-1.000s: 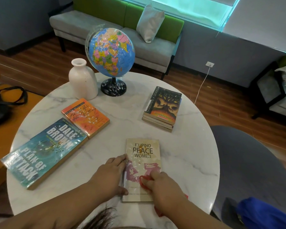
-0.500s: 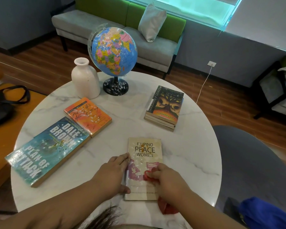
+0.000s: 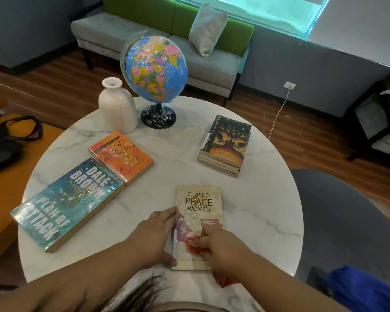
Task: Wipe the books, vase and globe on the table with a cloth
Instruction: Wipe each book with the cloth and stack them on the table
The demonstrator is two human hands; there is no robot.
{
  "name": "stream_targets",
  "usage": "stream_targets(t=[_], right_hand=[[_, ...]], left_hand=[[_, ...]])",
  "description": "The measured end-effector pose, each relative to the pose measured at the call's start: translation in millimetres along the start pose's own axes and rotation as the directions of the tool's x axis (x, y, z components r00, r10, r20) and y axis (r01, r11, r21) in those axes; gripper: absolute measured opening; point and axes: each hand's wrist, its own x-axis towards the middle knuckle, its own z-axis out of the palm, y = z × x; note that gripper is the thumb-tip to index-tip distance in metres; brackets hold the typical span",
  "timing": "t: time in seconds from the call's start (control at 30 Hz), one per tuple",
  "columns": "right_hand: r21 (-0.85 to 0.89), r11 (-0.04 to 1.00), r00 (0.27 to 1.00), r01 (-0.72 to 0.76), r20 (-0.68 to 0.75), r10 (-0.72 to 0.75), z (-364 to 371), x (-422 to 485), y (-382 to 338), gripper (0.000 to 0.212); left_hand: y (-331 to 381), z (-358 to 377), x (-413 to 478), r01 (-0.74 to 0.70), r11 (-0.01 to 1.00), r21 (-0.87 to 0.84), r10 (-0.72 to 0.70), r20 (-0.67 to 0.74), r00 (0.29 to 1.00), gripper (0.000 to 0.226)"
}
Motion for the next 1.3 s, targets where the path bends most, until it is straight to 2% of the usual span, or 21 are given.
stream_targets(t=[0.17,0.27,0.33,0.43,0.57,0.67,0.77,0.83,0.97,1.07,1.17,1.23,1.3], right_hand=[[0.039,0.999,0.998,-0.014,-0.065,0.016,0,6,-5,0.034],[0.027,0.997,0.998,0.067,-0.014,-0.067,6,4,-8,0.034],[0.027,0.999,0.999,0.041,0.018,-0.042,0,4,-4,0.033],[-0.042,0.999,0.998,0.018,-0.067,-0.021,-4,9,-6,0.035],[-0.097,0.981,0.985,0.166,-0.024,-0.169,7,5,-18,0.036],[-0.023,0.994,0.995,0.103,0.008,-0.103,2,2,-6,0.031],[-0.064,0.996,0.996,0.056,-0.063,-0.06,-1,4,-5,0.032],[-0.123,0.984,0.987,0.128,-0.08,-0.138,3,0,-18,0.037],[-0.193,0.95,0.968,0.247,0.013,-0.249,9,-18,-19,0.036],[-0.121,0.987,0.994,0.107,-0.021,-0.11,-5,-31,1,0.041],[-0.141,0.988,0.996,-0.062,-0.073,0.052,-10,-33,5,0.059],[-0.145,0.988,0.994,-0.06,-0.098,0.046,-5,-31,-9,0.053],[-0.148,0.988,0.998,0.036,-0.051,-0.044,9,-32,-22,0.051]], left_hand=[[-1,0,-1,-0.001,1.0,0.0,0.001,-0.005,1.0,0.122],[-2,1,-1,0.003,1.0,-0.005,-0.003,-0.013,1.0,0.123],[-2,1,0,0.004,1.0,-0.011,-0.004,-0.011,1.0,0.123],[-2,1,0,-0.003,1.0,-0.008,0.003,-0.01,1.0,0.122],[-5,2,0,-0.018,1.0,0.0,0.018,-0.011,1.0,0.122],[-6,2,-1,-0.022,1.0,-0.01,0.022,-0.015,1.0,0.123],[-6,2,-1,-0.029,1.0,-0.003,0.029,-0.023,0.999,0.123],[-6,2,-1,-0.038,0.999,0.009,0.038,-0.025,0.999,0.124],[-6,2,-2,-0.043,0.999,0.02,0.044,-0.042,0.998,0.124],[-6,2,-1,-0.031,0.999,0.009,0.031,-0.022,0.999,0.126],[-5,2,-1,-0.029,1.0,0.001,0.029,-0.016,0.999,0.125],[-5,2,-1,-0.031,0.999,0.009,0.031,-0.019,0.999,0.125],[-5,3,-1,-0.029,0.999,0.02,0.03,-0.023,0.999,0.125]])
